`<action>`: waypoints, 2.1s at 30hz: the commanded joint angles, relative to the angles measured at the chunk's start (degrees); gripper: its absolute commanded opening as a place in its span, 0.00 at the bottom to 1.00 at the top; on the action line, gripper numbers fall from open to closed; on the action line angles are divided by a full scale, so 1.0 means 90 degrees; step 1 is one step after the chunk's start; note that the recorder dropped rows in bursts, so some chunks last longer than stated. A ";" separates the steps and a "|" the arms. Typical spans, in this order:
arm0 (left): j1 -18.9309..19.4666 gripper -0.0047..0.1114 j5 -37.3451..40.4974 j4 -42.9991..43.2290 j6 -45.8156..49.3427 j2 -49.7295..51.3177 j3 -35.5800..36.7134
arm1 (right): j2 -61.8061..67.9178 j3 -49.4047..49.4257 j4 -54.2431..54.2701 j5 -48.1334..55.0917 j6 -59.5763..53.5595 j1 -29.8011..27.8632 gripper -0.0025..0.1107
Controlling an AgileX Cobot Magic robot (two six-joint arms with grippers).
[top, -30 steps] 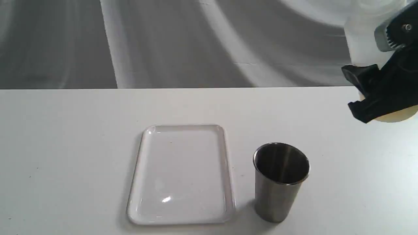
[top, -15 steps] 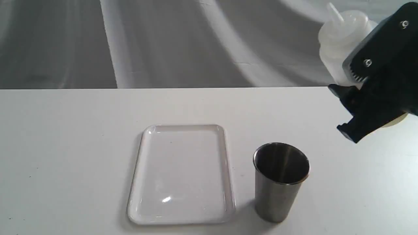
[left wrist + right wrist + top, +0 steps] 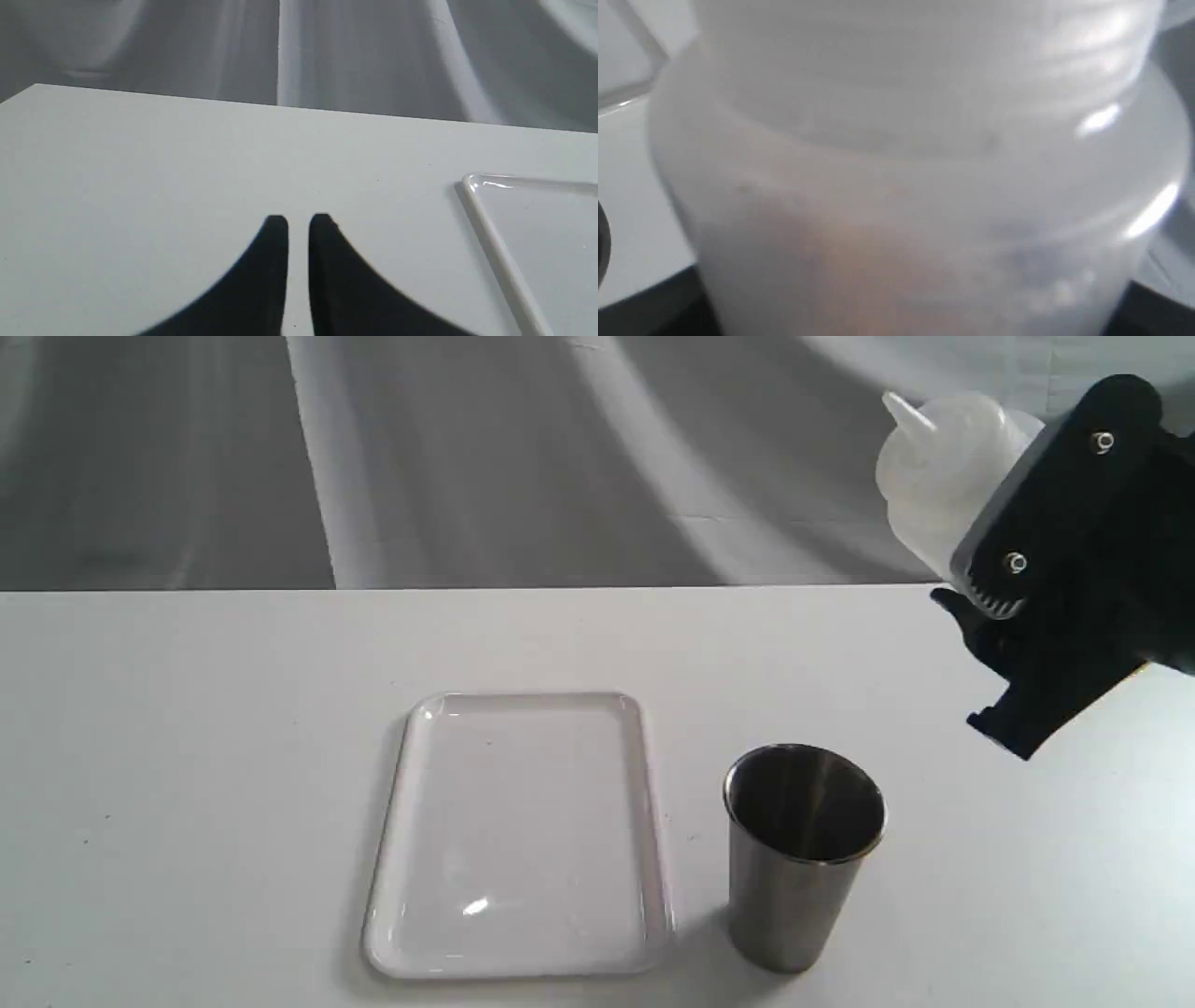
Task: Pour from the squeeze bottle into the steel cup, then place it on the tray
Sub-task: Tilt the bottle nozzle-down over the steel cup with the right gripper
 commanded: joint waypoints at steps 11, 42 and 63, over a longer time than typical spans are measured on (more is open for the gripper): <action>-0.0029 0.11 0.0008 -0.0026 -0.0014 0.0010 0.0028 | 0.0068 0.0020 -0.0212 0.0101 -0.0044 -0.0005 0.02; -0.0029 0.11 0.0008 -0.0026 -0.0014 0.0010 0.0028 | 0.0550 0.0737 -0.0212 0.0744 -0.1673 -0.0005 0.02; -0.0029 0.11 0.0008 -0.0026 -0.0014 0.0010 0.0028 | 0.0550 0.0737 -0.0212 0.1127 -0.2942 -0.0005 0.02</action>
